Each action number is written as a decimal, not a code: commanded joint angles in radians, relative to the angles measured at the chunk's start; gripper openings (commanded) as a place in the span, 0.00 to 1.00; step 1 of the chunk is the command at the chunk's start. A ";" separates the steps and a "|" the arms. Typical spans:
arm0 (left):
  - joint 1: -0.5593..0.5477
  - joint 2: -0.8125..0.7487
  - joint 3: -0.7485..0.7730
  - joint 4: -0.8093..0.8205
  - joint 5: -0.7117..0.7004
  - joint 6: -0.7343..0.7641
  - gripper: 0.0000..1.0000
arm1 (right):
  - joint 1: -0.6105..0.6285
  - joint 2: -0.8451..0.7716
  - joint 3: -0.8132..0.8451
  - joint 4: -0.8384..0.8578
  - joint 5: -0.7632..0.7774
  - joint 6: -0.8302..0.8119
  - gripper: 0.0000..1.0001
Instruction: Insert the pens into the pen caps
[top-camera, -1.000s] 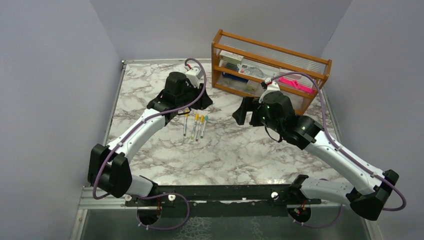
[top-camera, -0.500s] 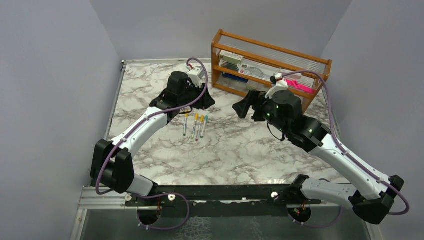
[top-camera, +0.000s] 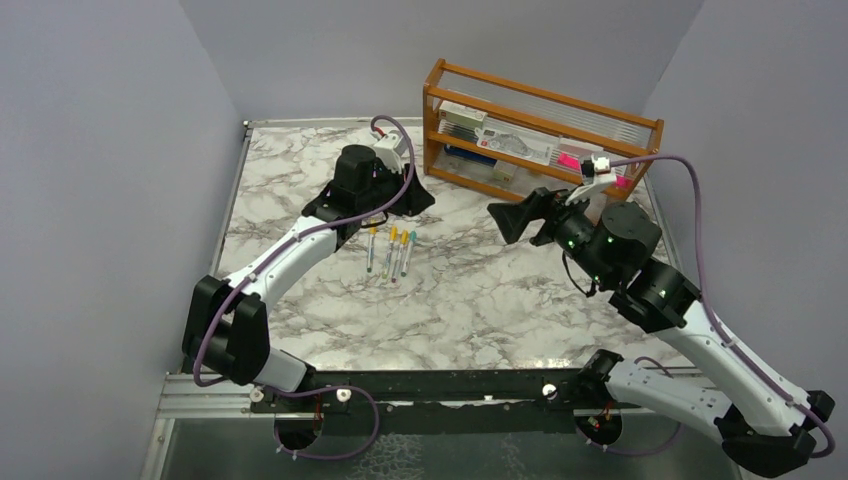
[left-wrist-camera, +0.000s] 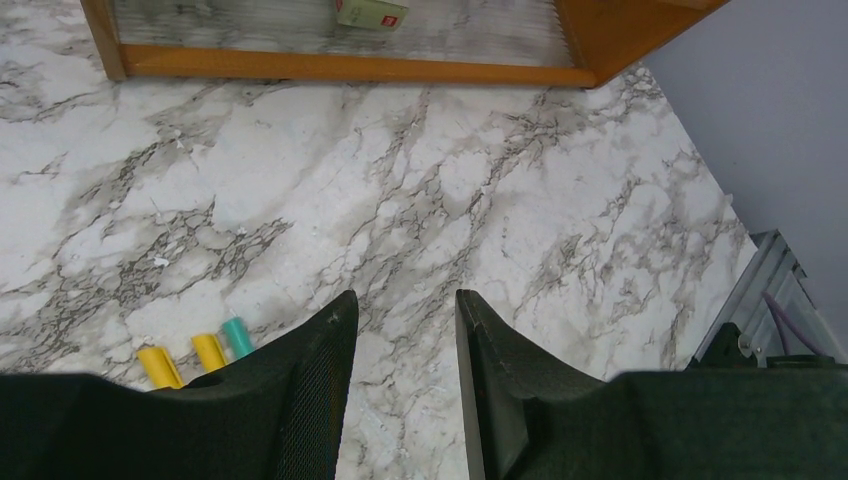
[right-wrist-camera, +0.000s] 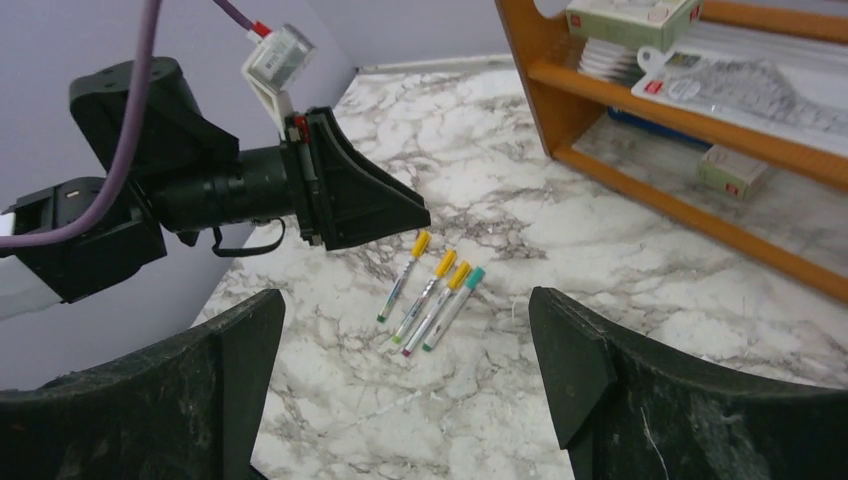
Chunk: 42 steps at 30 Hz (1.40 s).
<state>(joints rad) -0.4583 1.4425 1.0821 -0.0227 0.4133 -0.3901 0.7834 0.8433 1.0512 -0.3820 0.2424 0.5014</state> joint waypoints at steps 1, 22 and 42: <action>-0.003 0.021 -0.012 0.069 0.003 -0.017 0.43 | -0.002 -0.011 0.002 0.052 -0.054 -0.127 0.92; -0.004 -0.022 -0.031 0.021 -0.079 -0.229 0.42 | -0.001 0.191 0.150 -0.347 0.021 0.176 1.00; -0.098 -0.066 -0.018 -0.045 -0.163 -0.332 0.42 | -0.001 -0.048 0.101 -0.385 0.128 0.273 1.00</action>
<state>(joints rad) -0.5362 1.4273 1.0580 -0.0402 0.2890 -0.6899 0.7834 0.8192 1.1141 -0.7136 0.2844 0.7261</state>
